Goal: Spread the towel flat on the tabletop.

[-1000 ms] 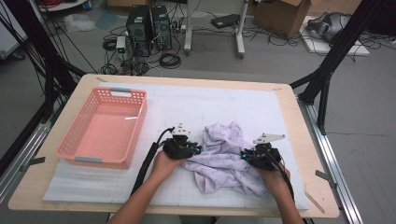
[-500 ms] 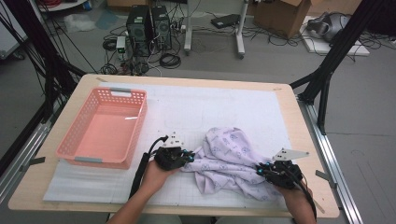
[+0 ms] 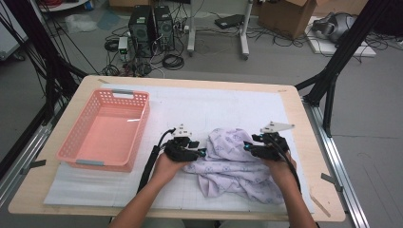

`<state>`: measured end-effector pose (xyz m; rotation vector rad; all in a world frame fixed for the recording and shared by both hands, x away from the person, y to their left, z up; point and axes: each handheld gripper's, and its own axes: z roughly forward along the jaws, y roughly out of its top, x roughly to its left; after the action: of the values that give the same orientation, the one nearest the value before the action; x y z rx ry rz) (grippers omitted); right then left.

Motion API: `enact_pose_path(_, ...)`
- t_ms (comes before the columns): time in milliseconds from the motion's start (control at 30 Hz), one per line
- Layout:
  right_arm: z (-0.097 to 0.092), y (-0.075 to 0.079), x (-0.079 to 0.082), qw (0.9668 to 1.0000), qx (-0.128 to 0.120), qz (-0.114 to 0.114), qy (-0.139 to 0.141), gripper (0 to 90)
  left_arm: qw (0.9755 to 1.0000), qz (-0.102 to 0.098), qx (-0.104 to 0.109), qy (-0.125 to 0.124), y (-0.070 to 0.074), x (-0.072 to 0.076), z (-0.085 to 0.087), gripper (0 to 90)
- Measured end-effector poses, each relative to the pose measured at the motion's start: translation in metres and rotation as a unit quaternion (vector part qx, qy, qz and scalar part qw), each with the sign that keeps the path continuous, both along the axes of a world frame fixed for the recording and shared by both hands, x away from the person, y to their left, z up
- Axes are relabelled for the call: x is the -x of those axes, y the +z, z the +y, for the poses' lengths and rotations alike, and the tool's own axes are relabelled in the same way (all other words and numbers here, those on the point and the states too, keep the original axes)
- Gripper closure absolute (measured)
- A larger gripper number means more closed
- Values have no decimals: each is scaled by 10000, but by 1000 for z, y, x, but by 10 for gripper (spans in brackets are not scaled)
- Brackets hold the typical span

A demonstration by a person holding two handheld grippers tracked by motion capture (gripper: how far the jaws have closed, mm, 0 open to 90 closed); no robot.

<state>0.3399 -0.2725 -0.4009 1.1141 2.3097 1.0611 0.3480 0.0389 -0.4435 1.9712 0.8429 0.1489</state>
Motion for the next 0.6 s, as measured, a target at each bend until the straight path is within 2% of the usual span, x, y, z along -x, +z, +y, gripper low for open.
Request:
enact_pose_path(100, 13, -6, -19, 9999, 6, 81, 60, 442, 9998, 146, -1, -122, -6, -3, -6, 587)
enact_pose_path(167, 17, -11, -27, 9998, 50, 187, 52, 446, 9996, 159, -54, -219, -9, -3, -9, 659)
enact_pose_path(233, 17, -15, -33, 9993, 54, 367, 32, 558, 9995, 108, -69, -274, -8, -1, -9, 790)
enact_pose_path(300, 15, -19, -35, 9986, 76, 503, 118, 722, 9995, 55, -121, -269, -7, 0, -9, 823)
enact_pose_path(367, 13, -20, -35, 9983, 209, 523, 174, 881, 9996, 30, -148, -253, -5, 1, -8, 833)
enact_pose_path(433, 11, -19, -33, 9985, 257, 458, 143, 897, 9998, -21, -85, -188, -2, 3, -6, 835)
enact_pose_path(467, 9, -18, -33, 9988, 249, 415, 106, 895, 9998, -37, -54, -177, 0, 4, -4, 835)
enact_pose_path(500, 8, -17, -32, 9993, 186, 331, 50, 768, 9998, -84, -42, -165, 2, 5, -2, 835)
enact_pose_path(533, 6, -16, -33, 9996, 144, 206, -95, 558, 9998, -124, -28, -144, 3, 6, -1, 835)
enact_pose_path(567, 6, -16, -34, 9995, 67, 137, -292, 477, 9998, -152, -26, -126, 5, 8, 1, 835)
enact_pose_path(600, 5, -18, -36, 9993, -12, 190, -313, 456, 9997, -169, -67, -132, 6, 9, 2, 835)
